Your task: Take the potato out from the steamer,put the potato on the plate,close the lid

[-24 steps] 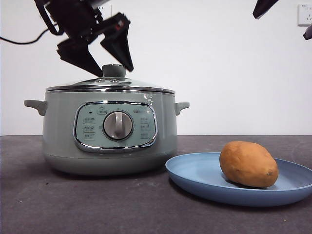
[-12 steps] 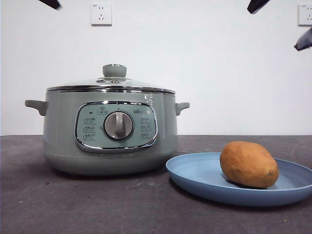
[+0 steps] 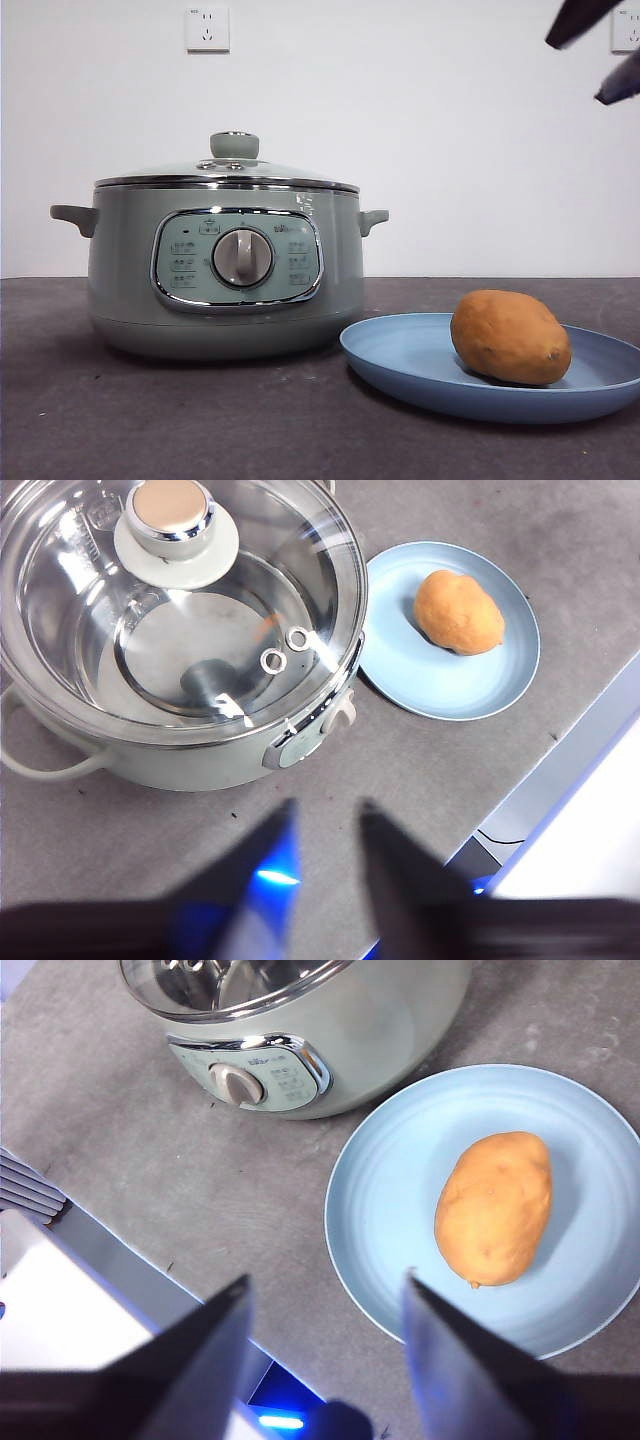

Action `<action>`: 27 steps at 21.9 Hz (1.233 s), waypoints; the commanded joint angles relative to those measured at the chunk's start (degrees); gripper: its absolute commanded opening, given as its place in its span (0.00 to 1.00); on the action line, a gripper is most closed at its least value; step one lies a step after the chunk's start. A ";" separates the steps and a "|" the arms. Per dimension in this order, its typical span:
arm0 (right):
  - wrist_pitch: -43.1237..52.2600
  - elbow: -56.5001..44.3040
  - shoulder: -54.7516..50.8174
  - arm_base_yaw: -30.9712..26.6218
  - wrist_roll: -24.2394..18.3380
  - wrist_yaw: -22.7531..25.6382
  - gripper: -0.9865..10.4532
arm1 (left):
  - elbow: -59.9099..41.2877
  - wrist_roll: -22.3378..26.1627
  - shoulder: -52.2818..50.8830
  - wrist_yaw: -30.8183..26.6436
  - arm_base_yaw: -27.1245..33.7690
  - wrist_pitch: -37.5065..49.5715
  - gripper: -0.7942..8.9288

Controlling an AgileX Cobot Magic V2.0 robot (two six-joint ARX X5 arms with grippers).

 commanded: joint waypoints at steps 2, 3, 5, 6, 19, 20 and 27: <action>0.20 0.20 -0.04 0.07 0.26 0.22 0.09 | 0.04 -0.35 0.04 -0.35 -0.24 0.20 0.07; 0.20 0.20 -0.04 0.07 0.26 0.37 0.09 | 0.04 -0.35 0.04 -0.35 -0.24 0.28 0.07; 0.20 0.20 -0.04 0.07 0.28 0.35 0.09 | 0.04 -0.35 0.04 -0.35 -0.24 0.28 0.08; 0.20 0.20 -0.04 0.07 0.26 0.35 0.09 | 0.04 -0.35 0.04 -0.35 -0.24 0.28 0.08; 0.20 0.20 -0.04 0.07 0.26 0.35 0.09 | 0.02 2.60 -1.62 -1.97 3.30 11.04 0.08; 0.17 0.20 -0.04 0.07 0.26 0.35 0.09 | 0.00 2.95 -2.62 -1.88 5.42 16.22 0.08; 0.20 0.20 -0.07 0.07 0.26 0.35 0.09 | -15.34 2.43 -18.49 -0.24 20.11 50.42 0.08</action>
